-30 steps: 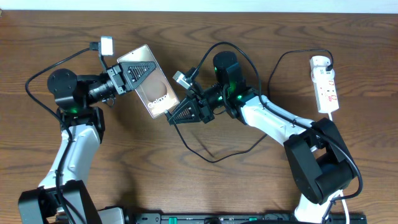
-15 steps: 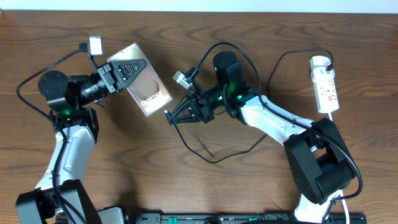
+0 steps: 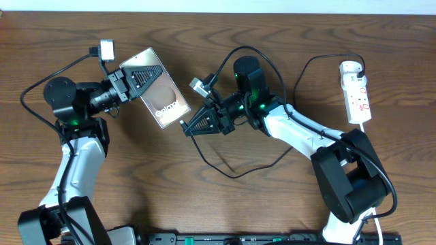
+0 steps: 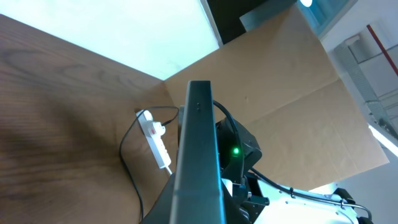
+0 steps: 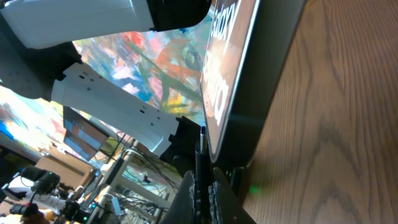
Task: Plug charger to phone and switch on socket
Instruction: 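Press the plug into the phone port while holding the phone steady, then open the right gripper, release the plug, and pull back right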
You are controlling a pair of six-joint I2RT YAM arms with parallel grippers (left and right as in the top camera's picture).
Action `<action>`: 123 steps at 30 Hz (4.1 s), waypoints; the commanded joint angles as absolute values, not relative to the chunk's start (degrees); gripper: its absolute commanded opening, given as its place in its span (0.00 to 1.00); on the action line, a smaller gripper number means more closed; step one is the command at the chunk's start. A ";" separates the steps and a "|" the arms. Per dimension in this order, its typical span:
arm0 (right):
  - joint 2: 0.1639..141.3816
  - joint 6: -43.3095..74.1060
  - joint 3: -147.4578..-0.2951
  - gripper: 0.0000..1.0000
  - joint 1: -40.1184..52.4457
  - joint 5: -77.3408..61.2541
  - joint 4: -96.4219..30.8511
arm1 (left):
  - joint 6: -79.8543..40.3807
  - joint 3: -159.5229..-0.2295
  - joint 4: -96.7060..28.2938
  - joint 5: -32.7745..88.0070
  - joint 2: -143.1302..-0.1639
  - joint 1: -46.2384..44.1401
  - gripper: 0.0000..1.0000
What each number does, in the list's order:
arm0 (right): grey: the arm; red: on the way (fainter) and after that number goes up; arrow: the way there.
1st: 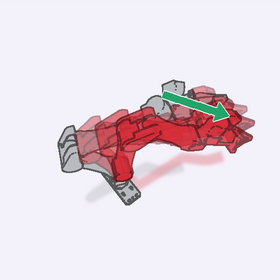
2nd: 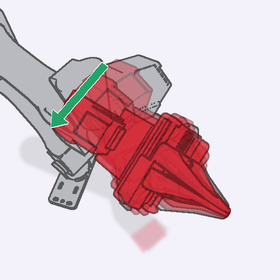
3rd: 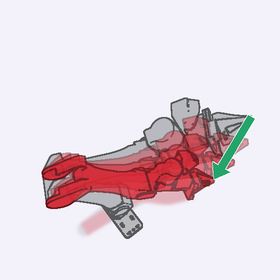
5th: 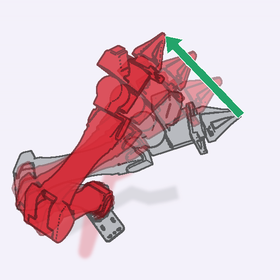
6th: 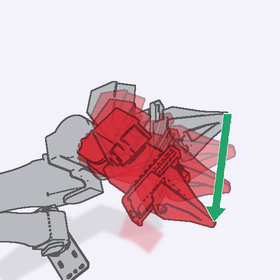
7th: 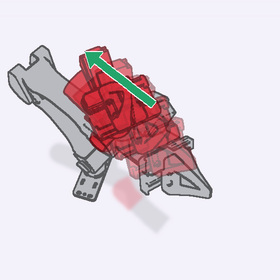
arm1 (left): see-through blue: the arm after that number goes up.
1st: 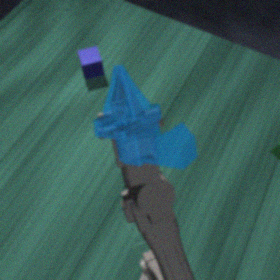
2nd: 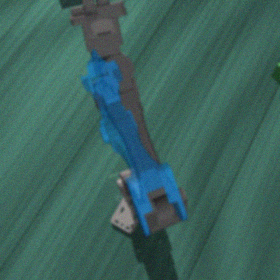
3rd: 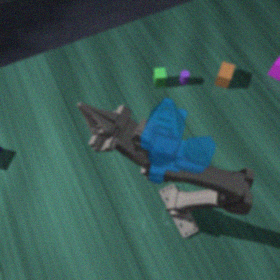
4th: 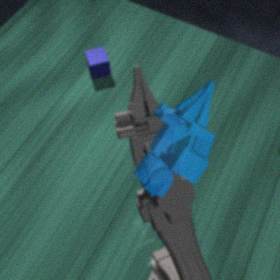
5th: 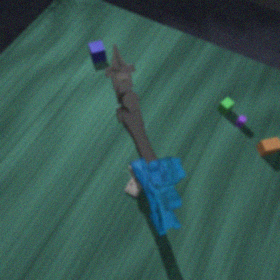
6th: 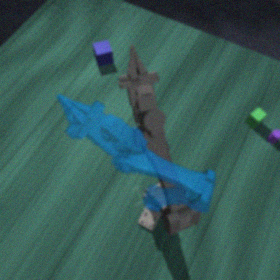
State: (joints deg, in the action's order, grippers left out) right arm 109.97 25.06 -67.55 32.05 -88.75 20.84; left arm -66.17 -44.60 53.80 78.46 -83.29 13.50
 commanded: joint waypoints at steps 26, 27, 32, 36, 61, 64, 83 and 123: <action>109.93 25.26 -68.25 0.01 32.34 -89.32 21.06 | -65.89 -45.23 54.35 78.04 -83.15 11.42 0.07; 109.93 25.28 -68.25 0.01 32.34 -89.32 21.06 | -65.87 -45.23 54.35 78.22 -83.15 11.42 0.07; 109.93 25.28 -68.25 0.01 32.32 -89.34 21.06 | -65.82 -45.23 54.37 79.00 -83.15 11.42 0.07; 109.93 25.74 -68.25 0.01 32.32 -89.32 21.19 | -65.19 -45.23 54.35 79.07 -83.15 11.42 0.07; 109.93 29.41 -68.25 0.01 32.29 -89.27 24.10 | -60.25 -45.23 54.37 82.54 -83.15 9.39 0.07; 109.93 31.31 -68.25 0.01 32.29 -89.08 25.85 | -59.02 -45.21 54.35 83.94 -83.15 9.39 0.07; 109.93 39.16 -68.25 0.01 31.99 -87.99 36.29 | -57.36 -45.21 54.33 88.07 -83.15 9.39 0.07; 109.93 42.19 -68.25 0.99 31.38 -88.71 40.10 | -57.25 -45.21 45.15 78.96 -83.15 19.42 0.07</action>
